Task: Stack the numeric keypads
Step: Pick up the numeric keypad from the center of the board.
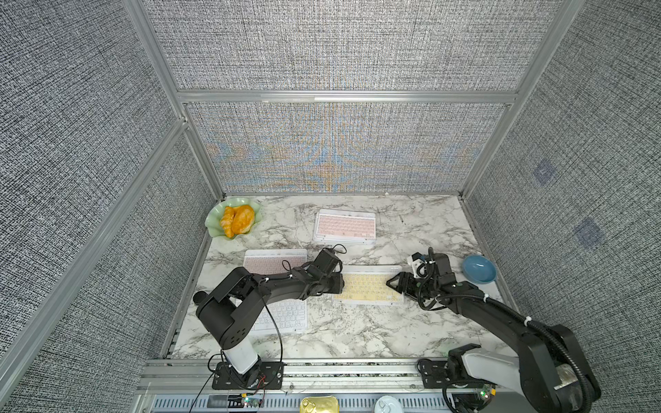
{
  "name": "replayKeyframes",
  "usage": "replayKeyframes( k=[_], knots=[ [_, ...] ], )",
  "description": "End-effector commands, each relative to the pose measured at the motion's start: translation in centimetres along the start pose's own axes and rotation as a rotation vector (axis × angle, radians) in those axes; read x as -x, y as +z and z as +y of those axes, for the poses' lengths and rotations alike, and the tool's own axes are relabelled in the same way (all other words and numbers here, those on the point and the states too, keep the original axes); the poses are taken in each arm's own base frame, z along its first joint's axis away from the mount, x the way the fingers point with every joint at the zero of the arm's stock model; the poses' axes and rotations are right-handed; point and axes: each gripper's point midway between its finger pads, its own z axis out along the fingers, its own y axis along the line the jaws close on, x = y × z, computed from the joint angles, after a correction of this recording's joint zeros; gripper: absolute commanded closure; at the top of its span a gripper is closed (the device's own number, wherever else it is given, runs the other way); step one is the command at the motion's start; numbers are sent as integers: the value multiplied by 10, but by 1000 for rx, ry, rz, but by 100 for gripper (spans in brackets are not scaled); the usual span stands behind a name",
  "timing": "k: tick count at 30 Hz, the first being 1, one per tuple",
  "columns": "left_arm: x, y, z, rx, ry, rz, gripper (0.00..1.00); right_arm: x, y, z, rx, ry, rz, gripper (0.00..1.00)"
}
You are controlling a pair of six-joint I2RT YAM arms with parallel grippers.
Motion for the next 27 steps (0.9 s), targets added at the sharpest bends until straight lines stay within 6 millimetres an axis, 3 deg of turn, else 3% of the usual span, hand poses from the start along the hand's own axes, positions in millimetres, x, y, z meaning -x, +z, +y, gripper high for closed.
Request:
replayKeyframes(
  k=[1,16,22,27],
  knots=[
    [-15,2,1,-8,0,62,54,-1,-2,6,28,12,7,38],
    [-14,3,-1,-15,1,57,54,-3,-3,12,70,21,16,52],
    [-9,2,-4,-25,-2,42,54,-5,-2,11,68,27,25,69],
    [-3,1,-7,-31,-5,21,55,-4,-5,12,66,28,24,91]
  ],
)
